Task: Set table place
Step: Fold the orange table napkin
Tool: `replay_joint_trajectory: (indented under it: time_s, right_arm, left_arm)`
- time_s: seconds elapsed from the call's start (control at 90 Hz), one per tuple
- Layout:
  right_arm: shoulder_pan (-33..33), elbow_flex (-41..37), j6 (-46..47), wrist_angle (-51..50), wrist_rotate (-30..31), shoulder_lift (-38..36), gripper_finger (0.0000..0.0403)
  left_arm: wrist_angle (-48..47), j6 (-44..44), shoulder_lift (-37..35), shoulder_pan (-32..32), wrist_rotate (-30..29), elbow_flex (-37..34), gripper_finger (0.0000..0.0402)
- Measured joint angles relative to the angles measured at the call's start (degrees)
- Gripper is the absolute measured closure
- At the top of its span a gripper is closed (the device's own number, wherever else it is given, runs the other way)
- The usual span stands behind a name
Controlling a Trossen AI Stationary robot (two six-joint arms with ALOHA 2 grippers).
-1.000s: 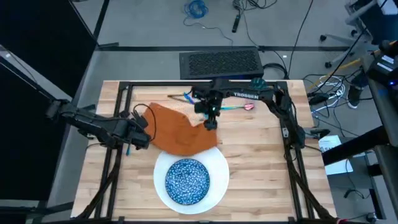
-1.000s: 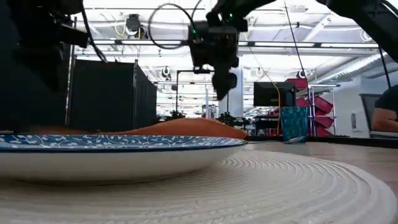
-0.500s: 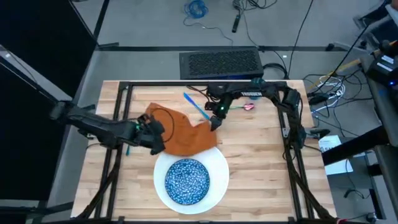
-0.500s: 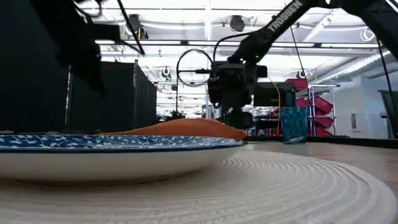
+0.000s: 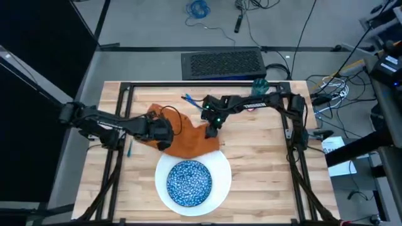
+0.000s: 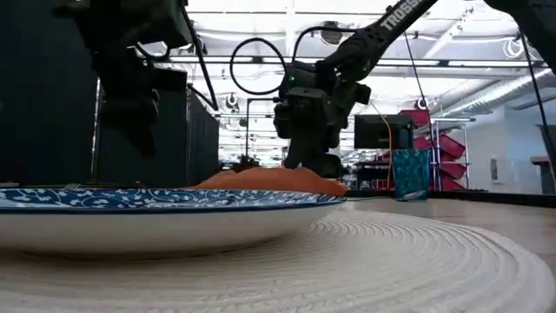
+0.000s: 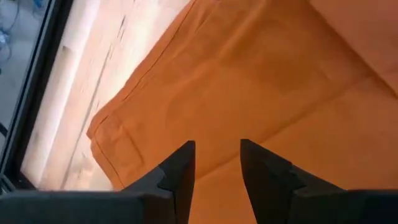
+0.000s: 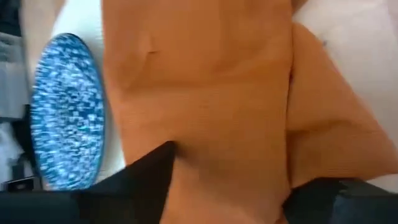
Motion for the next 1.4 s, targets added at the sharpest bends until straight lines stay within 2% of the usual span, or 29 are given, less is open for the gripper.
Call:
replay_joint_trajectory:
  time_s: [0.122,0.178,0.322,0.511,0.7,0.789,0.878,0.978,1.056,1.233,1.4]
  right_arm:
    - [0.05,0.0,-1.3,0.58,0.54,0.0,0.0357]
    - [0.07,0.0,-1.45,0.82,1.87,0.0,0.0386]
    - [-0.37,0.02,-0.2,-1.94,4.24,-0.26,0.0401]
    - [-0.42,3.69,0.8,-12.41,15.38,-4.23,0.0403]
    - [1.57,10.12,2.75,-21.99,23.35,-7.62,0.0403]
    - [2.12,10.84,3.05,-26.1,23.86,-7.98,0.0403]
    - [2.01,9.59,2.69,-25.59,24.02,-6.87,0.0403]
    - [1.42,9.18,1.51,-23.72,22.5,-4.74,0.0391]
    - [0.9,9.2,1.11,-22.87,20.87,-3.72,0.0365]
    - [-1.13,9.46,-3.68,-23.61,21.22,-3.54,0.0277]
    - [-4.51,12.87,-7.67,-24.36,23.61,-3.52,0.0196]
  left_arm:
    - [0.36,-0.46,0.0,-0.02,0.02,0.0,0.029]
    - [0.69,-0.96,0.0,-0.02,0.02,0.01,0.029]
    - [1.26,-1.52,0.0,-0.34,0.44,0.01,0.029]
    - [2.92,-0.76,0.0,-0.56,0.63,0.0,0.029]
    - [4.16,0.47,0.0,-0.56,0.58,0.01,0.029]
    - [4.15,0.44,0.0,-0.56,0.52,0.0,0.029]
    - [4.15,0.42,0.0,-0.56,0.36,0.01,0.029]
    - [4.14,0.44,0.0,-0.56,0.26,0.01,0.029]
    - [3.96,0.42,0.0,-0.56,0.27,0.01,0.029]
    - [4.58,1.44,0.0,-0.56,0.8,0.01,0.029]
    - [11.6,4.72,0.0,-0.56,3.04,0.01,0.029]
